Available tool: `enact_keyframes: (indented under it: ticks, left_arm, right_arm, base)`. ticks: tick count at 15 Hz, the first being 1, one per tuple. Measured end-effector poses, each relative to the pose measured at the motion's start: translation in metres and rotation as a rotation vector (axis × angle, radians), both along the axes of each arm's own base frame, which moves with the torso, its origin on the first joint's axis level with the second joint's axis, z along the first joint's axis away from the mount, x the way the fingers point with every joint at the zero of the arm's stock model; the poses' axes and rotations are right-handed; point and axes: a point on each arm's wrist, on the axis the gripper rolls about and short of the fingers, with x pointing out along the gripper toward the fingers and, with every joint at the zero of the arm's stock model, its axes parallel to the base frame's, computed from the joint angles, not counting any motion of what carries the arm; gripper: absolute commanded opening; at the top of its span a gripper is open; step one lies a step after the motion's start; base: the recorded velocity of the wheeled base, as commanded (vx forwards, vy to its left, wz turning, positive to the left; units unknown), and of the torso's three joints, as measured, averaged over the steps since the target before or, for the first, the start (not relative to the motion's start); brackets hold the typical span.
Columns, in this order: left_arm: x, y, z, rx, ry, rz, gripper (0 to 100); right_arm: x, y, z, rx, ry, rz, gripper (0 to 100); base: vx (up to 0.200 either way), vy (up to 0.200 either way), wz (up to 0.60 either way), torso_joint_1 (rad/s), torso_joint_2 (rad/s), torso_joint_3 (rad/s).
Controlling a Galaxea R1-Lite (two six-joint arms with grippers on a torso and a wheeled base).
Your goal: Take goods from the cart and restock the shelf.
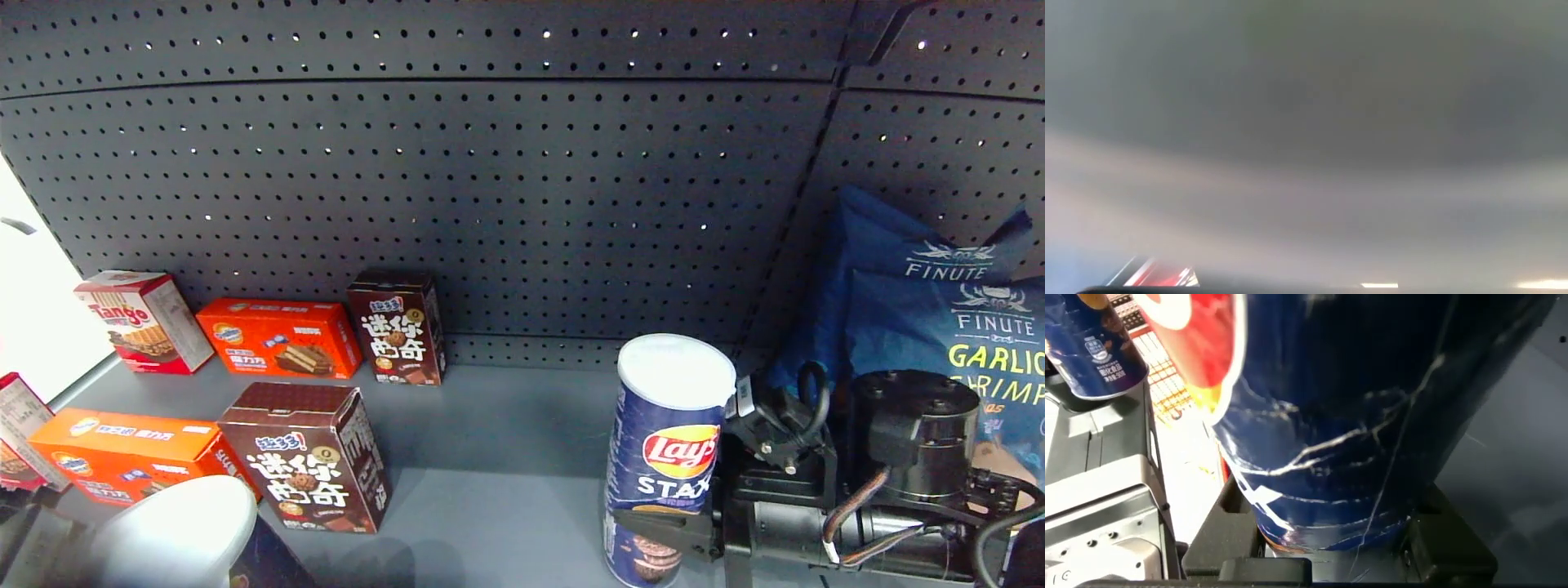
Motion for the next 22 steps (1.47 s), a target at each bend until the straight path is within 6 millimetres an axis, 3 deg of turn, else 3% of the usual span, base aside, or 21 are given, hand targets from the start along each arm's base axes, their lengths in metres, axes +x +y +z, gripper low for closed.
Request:
enact_keyframes:
  ticks: [3,4,11,22]
  left_arm:
    - [0.0,0.0,-0.002,0.002,0.008,-0.001,0]
    - [0.0,0.0,-0.002,0.003,0.009,0.0,0]
    - [0.0,0.0,-0.003,0.005,0.013,0.001,0]
    - [-0.002,0.002,-0.01,0.017,0.032,0.001,0]
  right_arm:
    - [-0.001,0.001,-0.003,-0.006,0.008,0.006,0]
    - [-0.001,0.001,-0.003,-0.01,0.007,0.008,100]
    - [-0.004,0.0,-0.003,-0.011,0.005,0.009,100]
    - [-0.024,-0.017,-0.001,-0.028,-0.004,-0.052,100]
  base:
    - [0.0,0.0,0.0,0.0,0.0,0.0]
    - [0.0,0.0,0.0,0.0,0.0,0.0]
    - [0.0,0.0,0.0,0.0,0.0,0.0]
    - [0.0,0.0,0.0,0.0,0.0,0.0]
